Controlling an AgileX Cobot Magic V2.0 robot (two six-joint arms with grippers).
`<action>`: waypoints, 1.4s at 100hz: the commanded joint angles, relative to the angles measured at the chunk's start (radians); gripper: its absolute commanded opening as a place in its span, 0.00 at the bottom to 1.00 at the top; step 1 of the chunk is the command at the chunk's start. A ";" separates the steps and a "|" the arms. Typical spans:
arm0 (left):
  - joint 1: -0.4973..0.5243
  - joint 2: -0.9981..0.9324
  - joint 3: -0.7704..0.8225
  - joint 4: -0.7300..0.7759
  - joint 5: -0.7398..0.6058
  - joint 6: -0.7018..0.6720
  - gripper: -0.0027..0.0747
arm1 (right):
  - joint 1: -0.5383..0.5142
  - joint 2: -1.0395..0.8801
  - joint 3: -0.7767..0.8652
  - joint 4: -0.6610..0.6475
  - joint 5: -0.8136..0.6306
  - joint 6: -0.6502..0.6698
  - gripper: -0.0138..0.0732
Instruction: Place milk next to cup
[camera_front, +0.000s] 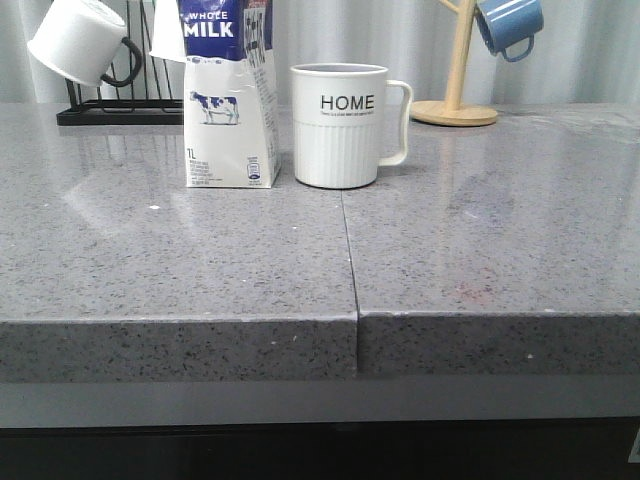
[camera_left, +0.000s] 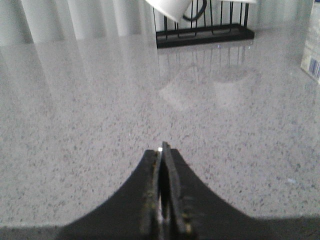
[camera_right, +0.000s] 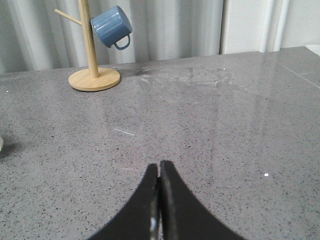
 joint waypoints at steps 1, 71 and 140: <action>0.001 -0.031 0.048 0.003 -0.149 -0.011 0.01 | -0.003 0.007 -0.027 -0.015 -0.084 -0.001 0.02; 0.001 -0.031 0.051 -0.005 -0.212 -0.011 0.01 | -0.003 0.007 -0.027 -0.015 -0.084 -0.001 0.02; 0.001 -0.031 0.051 -0.005 -0.212 -0.011 0.01 | -0.003 0.007 -0.027 -0.015 -0.084 -0.001 0.02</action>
